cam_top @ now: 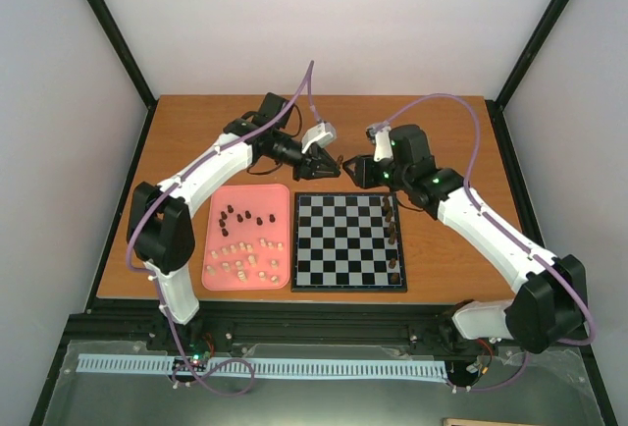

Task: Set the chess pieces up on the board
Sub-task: Place the chess piece on the chessboard.

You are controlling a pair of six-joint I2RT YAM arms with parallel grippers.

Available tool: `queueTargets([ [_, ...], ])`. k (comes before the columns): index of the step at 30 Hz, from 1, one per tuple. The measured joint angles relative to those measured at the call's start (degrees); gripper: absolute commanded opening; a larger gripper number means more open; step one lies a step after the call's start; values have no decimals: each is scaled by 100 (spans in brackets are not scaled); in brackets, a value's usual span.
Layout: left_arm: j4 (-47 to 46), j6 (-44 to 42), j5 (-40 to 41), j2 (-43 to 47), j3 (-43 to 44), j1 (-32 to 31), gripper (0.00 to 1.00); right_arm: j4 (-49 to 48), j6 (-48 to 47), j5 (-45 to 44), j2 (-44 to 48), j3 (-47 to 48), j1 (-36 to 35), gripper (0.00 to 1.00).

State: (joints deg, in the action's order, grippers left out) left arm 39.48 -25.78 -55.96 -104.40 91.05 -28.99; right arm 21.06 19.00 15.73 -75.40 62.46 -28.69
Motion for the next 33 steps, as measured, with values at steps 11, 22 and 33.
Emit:
queueTargets([
  [11,-9,26,28,-4,9,4,1,-741,295,-37,595,-446,-103,39],
  [22,-13,70,26,-13,9,4,1,-1141,444,68,326,-468,-184,39],
  [33,-24,72,26,-13,9,4,1,-1403,503,83,55,-463,-249,36],
])
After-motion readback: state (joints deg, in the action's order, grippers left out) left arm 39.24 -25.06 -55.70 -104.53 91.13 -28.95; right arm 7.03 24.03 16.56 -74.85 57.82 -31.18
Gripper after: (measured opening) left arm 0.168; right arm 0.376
